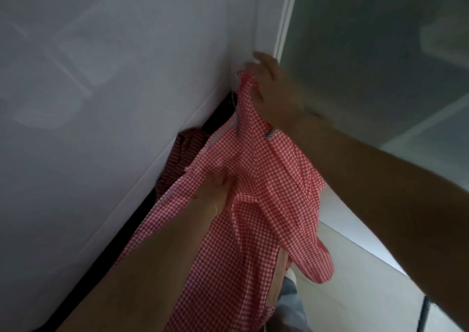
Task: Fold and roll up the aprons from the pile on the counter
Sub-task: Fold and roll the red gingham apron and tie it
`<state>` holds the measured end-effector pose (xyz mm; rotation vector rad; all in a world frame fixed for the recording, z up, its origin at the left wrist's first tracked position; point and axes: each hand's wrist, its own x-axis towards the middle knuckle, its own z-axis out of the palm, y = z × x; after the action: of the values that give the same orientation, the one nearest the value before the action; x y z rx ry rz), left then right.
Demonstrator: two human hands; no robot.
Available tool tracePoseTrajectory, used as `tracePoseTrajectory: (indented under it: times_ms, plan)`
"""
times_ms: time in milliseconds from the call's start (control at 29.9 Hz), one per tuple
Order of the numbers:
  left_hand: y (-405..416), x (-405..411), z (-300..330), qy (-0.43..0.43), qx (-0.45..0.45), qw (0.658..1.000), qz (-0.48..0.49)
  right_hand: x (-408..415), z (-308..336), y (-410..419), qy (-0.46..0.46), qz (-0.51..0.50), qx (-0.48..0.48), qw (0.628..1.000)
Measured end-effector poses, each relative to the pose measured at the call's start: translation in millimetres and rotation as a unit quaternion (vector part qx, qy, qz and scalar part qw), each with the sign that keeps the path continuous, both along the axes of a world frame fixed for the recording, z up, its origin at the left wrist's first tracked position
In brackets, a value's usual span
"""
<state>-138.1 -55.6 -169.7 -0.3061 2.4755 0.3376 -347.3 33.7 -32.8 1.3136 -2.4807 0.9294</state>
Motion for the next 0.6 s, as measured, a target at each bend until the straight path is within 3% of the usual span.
tracePoseTrajectory:
  times_ms: [100,201,301,502,603]
  plan:
    - [-0.1,-11.1,-8.6,-0.034,0.01,0.999,0.001,29.6,-22.4,42.0,-0.117,-0.145,-0.101,0.977]
    - [2.3,-12.4,-12.6,-0.044,-0.044,0.996,-0.059,66.8,-67.8,94.9,-0.232,-0.241,-0.036,0.942]
    - [0.1,-11.1,-20.9,-0.04,-0.061,0.996,-0.053,104.7,-108.5,133.3,-0.297,-0.27,0.067,0.914]
    - [3.5,-12.1,-34.3,-0.066,-0.073,0.994,-0.04,137.5,-128.0,169.0,-0.436,-0.315,0.104,0.837]
    - [4.0,-12.0,-38.1,-0.05,-0.06,0.997,-0.018,144.5,-133.6,192.2,-0.506,-0.286,0.106,0.807]
